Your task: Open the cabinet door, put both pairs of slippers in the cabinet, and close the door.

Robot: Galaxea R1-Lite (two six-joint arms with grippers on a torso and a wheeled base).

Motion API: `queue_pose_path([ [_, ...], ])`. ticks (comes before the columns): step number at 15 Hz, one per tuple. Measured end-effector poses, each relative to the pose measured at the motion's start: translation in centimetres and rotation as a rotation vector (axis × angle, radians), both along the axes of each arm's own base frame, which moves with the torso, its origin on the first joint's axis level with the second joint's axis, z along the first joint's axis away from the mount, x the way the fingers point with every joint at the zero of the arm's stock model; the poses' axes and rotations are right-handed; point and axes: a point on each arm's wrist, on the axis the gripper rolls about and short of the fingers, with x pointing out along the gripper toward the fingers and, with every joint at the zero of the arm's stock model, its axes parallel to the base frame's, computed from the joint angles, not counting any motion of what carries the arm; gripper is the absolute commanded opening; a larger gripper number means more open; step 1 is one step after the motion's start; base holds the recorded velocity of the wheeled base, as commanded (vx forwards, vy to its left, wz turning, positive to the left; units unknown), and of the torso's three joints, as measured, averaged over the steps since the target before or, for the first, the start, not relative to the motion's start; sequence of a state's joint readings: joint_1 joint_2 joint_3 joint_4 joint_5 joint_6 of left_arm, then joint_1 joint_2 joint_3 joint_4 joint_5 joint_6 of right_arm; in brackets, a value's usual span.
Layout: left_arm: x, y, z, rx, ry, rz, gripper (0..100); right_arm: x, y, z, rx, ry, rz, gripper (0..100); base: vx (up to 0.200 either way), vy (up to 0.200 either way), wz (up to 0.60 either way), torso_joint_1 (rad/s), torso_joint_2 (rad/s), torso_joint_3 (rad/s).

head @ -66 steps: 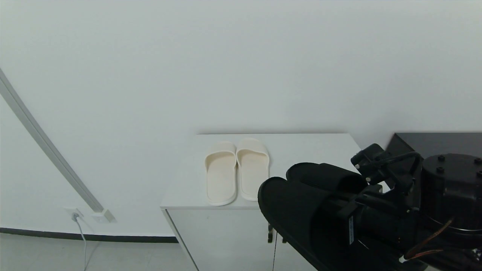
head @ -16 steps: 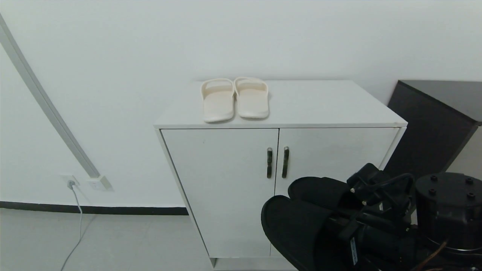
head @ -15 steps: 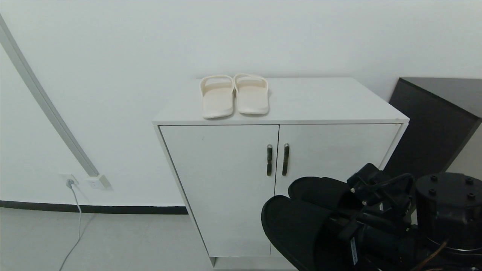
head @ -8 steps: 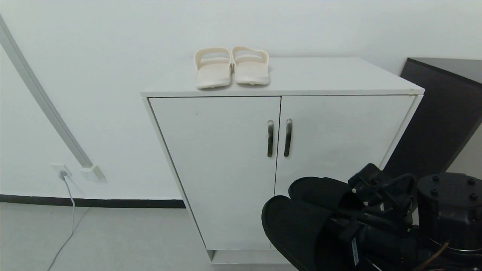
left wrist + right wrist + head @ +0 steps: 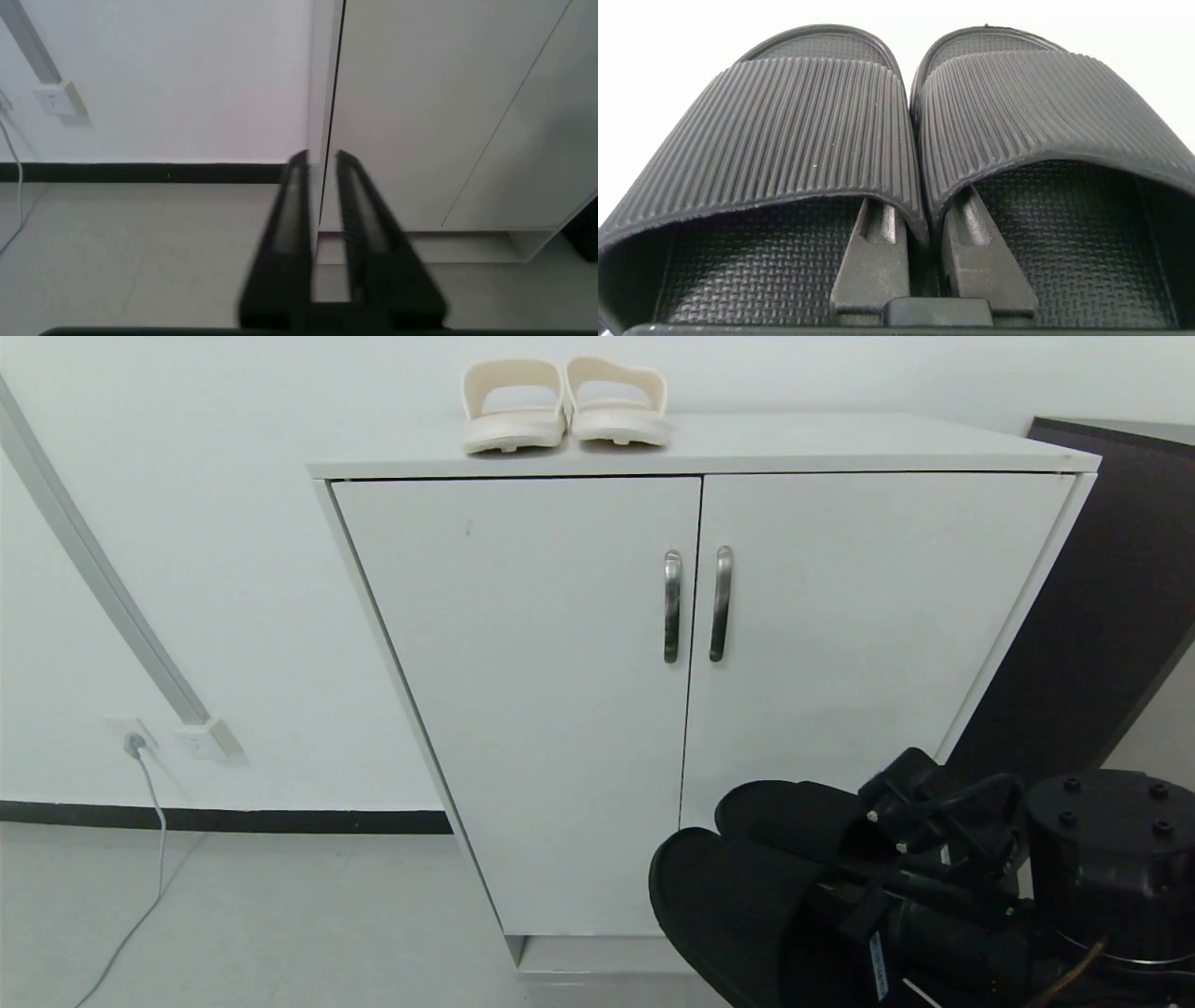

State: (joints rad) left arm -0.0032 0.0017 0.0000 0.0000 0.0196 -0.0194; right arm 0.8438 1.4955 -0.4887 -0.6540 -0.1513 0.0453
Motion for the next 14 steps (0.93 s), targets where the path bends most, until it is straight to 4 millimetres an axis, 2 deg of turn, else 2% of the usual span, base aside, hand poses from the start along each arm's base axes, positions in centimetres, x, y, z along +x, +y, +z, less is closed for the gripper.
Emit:
queue_pose_path([
  [7,0.0,0.0,0.0,0.047,0.002,-0.014,100,-0.1,0.0,0.0,0.001,-0.026,0.008,0,0.000,0.000,0.00,0.001,0.04,0.028],
  [9,0.0,0.0,0.1,0.117,-0.003,-0.016,100,-0.1,0.0,0.2,0.010,-0.044,0.011,0,0.000,0.000,0.00,0.000,0.00,0.000],
  [11,-0.3,-0.1,1.8,0.115,-0.041,-0.025,100,-0.1,-0.1,0.1,0.006,-0.042,0.011,0,0.000,0.000,0.00,0.000,0.00,0.000],
  [14,-0.1,-0.2,6.4,0.035,-0.060,-0.111,100,-0.1,-0.1,0.0,0.003,-0.042,0.012,0,0.000,0.000,0.00,0.000,0.00,0.000],
])
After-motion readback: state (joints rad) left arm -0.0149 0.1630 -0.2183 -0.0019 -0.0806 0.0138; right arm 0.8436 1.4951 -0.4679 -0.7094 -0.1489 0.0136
